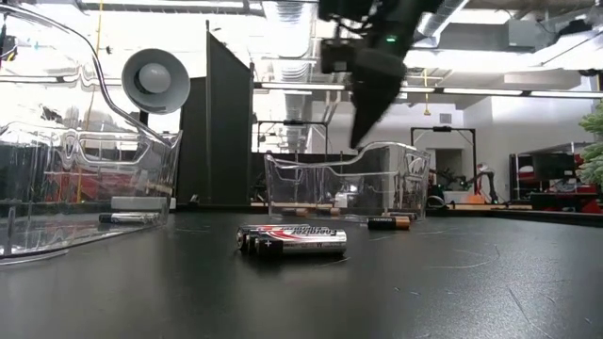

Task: Sort batteries
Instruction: Put the black battery into the top transparent bin

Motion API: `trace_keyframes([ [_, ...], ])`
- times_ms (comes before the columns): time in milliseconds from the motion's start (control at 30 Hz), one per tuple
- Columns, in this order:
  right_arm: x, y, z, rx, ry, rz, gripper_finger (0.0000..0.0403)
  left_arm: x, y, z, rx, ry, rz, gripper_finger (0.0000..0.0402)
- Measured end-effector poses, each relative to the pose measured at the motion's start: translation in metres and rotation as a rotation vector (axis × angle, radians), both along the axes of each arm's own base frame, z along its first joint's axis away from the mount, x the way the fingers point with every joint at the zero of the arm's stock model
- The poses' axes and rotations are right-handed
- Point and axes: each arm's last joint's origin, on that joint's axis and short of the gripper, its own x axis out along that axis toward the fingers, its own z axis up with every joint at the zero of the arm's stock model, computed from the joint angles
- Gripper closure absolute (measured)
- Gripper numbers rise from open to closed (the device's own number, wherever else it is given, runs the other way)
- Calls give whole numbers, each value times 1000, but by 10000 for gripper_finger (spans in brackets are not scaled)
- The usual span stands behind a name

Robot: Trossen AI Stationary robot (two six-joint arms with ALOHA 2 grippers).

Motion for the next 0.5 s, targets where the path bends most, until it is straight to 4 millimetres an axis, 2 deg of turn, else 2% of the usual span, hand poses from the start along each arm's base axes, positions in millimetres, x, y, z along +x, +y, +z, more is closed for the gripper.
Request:
trace_keyframes([
  [100, -14, 27, -11, 0, 4, 2, 271, 0, 0, 0, -1, -1, 0, 224],
  [300, -30, 71, -18, -35, -22, 74, 264, 0, 0, 0, -3, -5, 1, 224],
  [400, -36, 78, -32, -48, 20, 94, 264, 0, 0, 0, -1, -7, 3, 224],
  [500, -34, 77, -43, -78, 32, 55, 264, 2, 1, 0, -5, -12, 12, 224],
])
